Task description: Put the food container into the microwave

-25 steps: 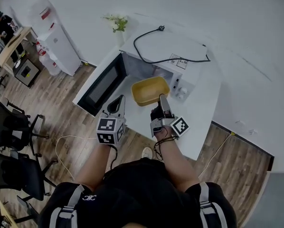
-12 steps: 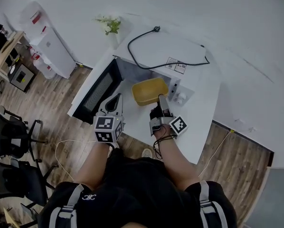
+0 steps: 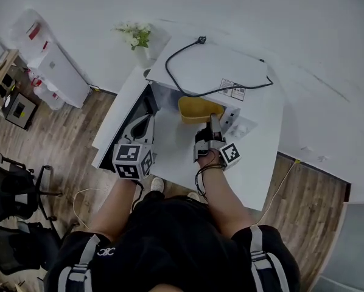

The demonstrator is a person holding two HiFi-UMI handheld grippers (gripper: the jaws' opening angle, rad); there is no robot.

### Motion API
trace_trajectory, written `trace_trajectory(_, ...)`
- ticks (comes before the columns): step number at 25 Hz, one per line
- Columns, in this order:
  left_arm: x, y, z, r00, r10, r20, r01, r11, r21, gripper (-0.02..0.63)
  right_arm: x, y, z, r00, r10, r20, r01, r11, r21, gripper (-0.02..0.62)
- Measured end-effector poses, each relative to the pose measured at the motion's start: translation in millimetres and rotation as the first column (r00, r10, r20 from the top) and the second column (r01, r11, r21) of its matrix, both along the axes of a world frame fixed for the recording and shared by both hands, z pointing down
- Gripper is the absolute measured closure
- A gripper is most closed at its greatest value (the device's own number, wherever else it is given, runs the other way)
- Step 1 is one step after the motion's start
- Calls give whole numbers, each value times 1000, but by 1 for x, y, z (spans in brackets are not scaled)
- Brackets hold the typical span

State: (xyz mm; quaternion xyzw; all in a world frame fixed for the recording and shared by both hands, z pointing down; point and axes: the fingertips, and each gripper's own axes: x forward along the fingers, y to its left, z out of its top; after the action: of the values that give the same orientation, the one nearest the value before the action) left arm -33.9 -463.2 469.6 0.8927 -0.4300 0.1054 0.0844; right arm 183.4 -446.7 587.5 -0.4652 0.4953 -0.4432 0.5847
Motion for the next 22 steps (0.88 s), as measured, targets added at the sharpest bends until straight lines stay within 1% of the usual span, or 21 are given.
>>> trace_trajectory(4,3,-19,0,999,50,3,-50,999,-5,591,6,-24,19,998,60,-2,-60,998,-34,384)
trace_trajectory(7,5,-26,1,996,87,2,-87,996,-8,591,4,-42,23,996,92,4,-92,995,-43,383)
trace_trajectory(11,6,-35,5,994,108,2,-107,993,-39,592,5,-68,29,990,142,11,-142,989,-53,383)
trace_trajectory(14,4,-43,5,993,120,-3,-120,992,-47,592,12,-87,34,984,176,-7,-176,982,-64,383)
trace_trajectory(22,2,-47,9,988,153,-16,-154,986,-60,592,28,-121,43,977,205,-53,-210,971,-114,383)
